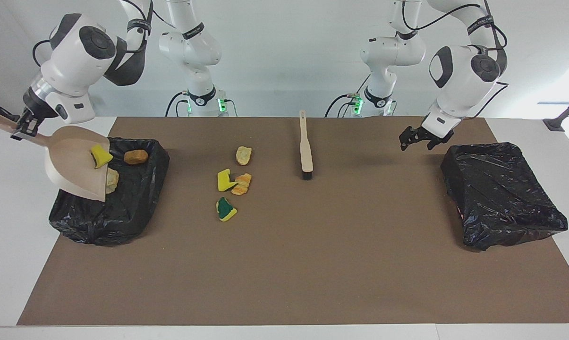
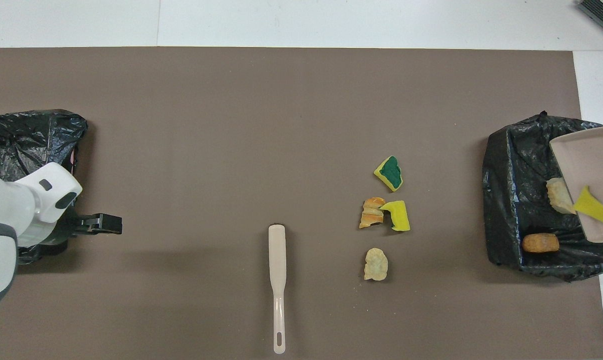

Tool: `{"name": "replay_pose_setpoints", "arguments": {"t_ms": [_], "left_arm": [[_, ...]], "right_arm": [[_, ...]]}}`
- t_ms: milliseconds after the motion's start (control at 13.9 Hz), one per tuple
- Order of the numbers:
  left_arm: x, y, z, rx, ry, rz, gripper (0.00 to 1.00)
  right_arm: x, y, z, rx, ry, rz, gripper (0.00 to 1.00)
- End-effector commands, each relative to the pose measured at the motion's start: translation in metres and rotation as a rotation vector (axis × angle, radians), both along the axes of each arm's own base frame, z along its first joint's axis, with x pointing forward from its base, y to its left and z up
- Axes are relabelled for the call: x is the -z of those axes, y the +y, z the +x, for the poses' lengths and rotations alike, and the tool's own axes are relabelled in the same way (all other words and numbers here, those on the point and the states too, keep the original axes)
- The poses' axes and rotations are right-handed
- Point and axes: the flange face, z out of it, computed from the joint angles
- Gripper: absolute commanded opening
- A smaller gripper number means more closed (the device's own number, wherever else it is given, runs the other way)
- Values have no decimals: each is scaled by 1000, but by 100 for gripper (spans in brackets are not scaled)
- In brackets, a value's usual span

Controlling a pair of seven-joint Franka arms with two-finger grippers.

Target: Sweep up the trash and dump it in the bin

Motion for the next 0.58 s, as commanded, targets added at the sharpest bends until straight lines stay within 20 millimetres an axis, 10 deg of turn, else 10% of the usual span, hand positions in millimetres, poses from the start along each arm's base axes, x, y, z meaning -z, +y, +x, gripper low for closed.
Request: {"name": "replay_pose_setpoints", "arguments": {"t_ms": [0,504], "left_arm": [[-29,7,18,14,-39,6,100],[-131,5,26,44,-21,35,100]], "right_arm": [[-1,11,-4,-74,4,-126,0],[-35,-7,-18,24,-100,41,0]]}}
